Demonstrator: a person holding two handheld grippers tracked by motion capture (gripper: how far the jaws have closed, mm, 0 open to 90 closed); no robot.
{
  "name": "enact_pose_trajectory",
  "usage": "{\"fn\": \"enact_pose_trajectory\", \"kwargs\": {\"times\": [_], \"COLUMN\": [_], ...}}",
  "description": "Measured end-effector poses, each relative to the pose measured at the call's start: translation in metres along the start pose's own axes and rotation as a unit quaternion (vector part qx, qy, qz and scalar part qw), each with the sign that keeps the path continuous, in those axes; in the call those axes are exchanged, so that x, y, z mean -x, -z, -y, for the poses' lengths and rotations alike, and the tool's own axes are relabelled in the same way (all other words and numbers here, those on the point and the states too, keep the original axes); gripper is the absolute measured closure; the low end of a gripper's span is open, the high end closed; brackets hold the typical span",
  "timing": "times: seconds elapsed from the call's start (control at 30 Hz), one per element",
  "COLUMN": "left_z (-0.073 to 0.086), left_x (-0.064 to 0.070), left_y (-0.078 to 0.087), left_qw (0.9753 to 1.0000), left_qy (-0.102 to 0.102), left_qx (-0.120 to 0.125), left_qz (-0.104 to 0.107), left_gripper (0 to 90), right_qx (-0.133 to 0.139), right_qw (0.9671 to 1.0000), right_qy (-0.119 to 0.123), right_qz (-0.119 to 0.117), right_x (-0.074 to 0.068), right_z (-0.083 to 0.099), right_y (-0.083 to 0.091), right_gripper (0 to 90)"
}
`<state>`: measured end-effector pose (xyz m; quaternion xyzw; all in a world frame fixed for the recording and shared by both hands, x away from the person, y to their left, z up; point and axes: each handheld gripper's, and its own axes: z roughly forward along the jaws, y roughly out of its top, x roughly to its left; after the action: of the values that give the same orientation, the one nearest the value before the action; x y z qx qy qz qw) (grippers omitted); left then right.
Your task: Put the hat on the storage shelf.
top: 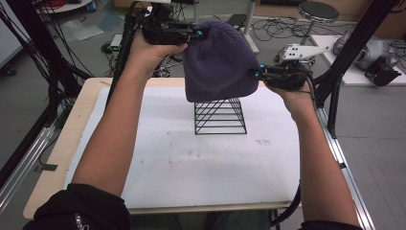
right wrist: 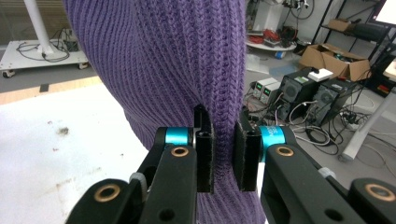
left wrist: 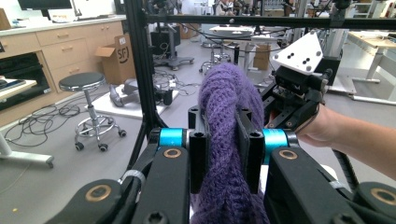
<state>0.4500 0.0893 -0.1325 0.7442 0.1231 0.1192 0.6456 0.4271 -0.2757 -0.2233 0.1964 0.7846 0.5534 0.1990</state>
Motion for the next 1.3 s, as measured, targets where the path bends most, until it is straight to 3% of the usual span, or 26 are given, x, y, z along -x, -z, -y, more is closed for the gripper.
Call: {"fn": "enact_pose_trajectory", "kwargs": {"times": [0.23, 0.47, 0.9, 1.1, 1.3], "left_z": [-0.005, 0.0, 0.002, -0.002, -0.002], "left_x": [0.001, -0.005, -0.013, -0.009, -0.004], "left_y": [0.002, -0.002, -0.004, -0.003, -0.003], "left_qw": [1.0, 0.9999, 0.9998, 0.9997, 0.9997], "left_qy": [0.004, 0.008, 0.02, 0.023, 0.024], "left_qx": [0.002, -0.005, 0.001, 0.009, 0.002], "left_qz": [-0.003, -0.011, -0.01, -0.007, -0.01], "left_gripper": [78.3, 78.3, 78.3, 78.3, 78.2], "right_qx": [-0.004, -0.016, -0.01, -0.012, -0.023], "right_qw": [1.0, 0.9999, 0.9999, 0.9999, 0.9995], "right_qy": [-0.004, -0.004, -0.01, -0.012, -0.021], "right_qz": [-0.004, 0.003, 0.006, 0.002, 0.004], "right_x": [-0.001, 0.002, 0.01, 0.008, 0.004], "right_z": [-0.01, -0.009, -0.011, -0.019, -0.02], "right_y": [0.005, 0.001, 0.0, 0.01, 0.011], "right_gripper": [81.8, 81.8, 81.8, 81.8, 81.9]}}
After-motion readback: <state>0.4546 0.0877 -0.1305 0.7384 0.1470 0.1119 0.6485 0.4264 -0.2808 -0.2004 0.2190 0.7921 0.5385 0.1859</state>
